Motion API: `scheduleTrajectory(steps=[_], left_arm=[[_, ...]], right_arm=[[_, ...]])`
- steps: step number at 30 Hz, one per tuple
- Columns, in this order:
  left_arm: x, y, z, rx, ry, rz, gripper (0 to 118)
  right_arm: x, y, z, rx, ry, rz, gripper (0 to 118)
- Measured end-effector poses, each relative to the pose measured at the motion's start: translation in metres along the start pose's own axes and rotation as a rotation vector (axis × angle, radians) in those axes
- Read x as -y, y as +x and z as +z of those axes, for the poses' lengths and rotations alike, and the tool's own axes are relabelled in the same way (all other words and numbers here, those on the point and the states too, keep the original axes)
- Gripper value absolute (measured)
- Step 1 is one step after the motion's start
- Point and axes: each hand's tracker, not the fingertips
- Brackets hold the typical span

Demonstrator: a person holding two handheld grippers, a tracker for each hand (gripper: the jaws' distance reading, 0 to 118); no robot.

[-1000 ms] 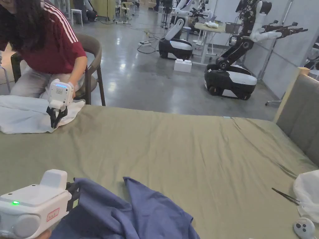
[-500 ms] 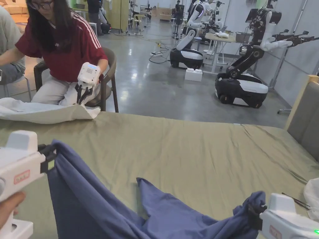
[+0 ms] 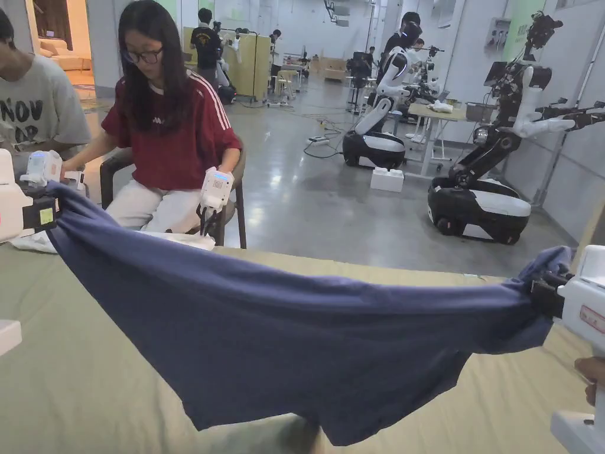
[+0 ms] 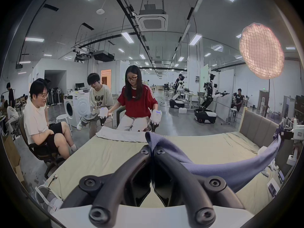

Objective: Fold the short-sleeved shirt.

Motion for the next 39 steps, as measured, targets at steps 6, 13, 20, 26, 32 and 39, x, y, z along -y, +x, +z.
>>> scheduleTrajectory(steps=[6,13,20,26,32,39], left_arm=[[-0.024,0.012,-0.034,-0.033,-0.022,-0.028,0],[-0.046,0.024,-0.043,-0.049,-0.005,-0.010,0],[-0.028,0.031,-0.042,-0.053,-0.015,-0.002,0],[0.040,0.046,-0.014,-0.040,-0.058,0.005,0],[0.146,0.037,0.028,-0.039,-0.140,0.051,0],[0.252,0.026,0.081,-0.072,-0.271,0.097,0]], right_arm=[[-0.050,-0.010,-0.027,0.008,0.034,0.017,13],[-0.087,-0.007,-0.047,0.020,0.065,0.004,13],[-0.079,-0.008,-0.050,0.033,0.092,0.030,13],[-0.020,-0.005,-0.047,0.049,0.027,0.075,13],[0.077,0.001,-0.019,0.051,-0.068,0.071,13],[0.190,0.009,0.013,0.045,-0.219,0.073,13]])
